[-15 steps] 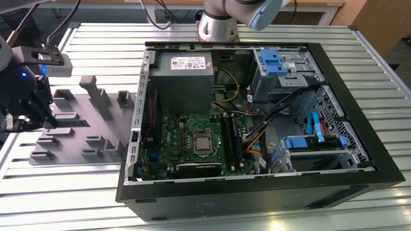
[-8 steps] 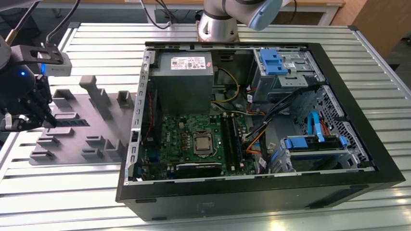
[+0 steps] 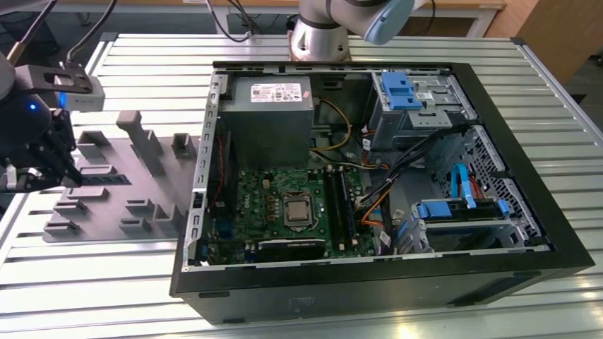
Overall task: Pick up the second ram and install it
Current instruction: 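Pick up the second ram and move it above second insertion slot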
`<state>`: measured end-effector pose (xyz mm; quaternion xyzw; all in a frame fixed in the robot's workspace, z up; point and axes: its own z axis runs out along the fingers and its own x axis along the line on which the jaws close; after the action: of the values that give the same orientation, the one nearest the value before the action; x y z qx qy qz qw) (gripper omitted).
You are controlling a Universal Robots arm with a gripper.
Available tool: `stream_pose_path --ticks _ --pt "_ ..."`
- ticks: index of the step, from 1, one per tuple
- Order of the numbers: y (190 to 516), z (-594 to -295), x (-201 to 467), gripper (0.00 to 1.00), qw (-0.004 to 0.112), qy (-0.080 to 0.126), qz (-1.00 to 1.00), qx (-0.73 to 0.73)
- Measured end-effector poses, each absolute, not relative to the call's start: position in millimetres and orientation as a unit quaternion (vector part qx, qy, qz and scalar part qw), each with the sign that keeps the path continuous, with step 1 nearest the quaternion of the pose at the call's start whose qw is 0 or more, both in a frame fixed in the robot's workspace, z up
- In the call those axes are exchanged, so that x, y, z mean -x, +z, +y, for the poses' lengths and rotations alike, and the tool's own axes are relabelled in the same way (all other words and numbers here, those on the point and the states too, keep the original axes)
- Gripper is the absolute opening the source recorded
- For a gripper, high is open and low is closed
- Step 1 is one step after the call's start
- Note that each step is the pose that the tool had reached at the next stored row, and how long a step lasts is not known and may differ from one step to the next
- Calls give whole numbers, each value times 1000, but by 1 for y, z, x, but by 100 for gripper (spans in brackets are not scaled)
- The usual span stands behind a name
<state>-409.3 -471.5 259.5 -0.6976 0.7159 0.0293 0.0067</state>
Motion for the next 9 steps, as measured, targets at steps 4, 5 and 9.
stream_pose_path --ticks 4,5,9 --pt "261 -472 409 14 7 29 716 698" --pt "261 -472 409 14 7 29 716 698" --pt "262 -472 409 14 7 29 716 698"
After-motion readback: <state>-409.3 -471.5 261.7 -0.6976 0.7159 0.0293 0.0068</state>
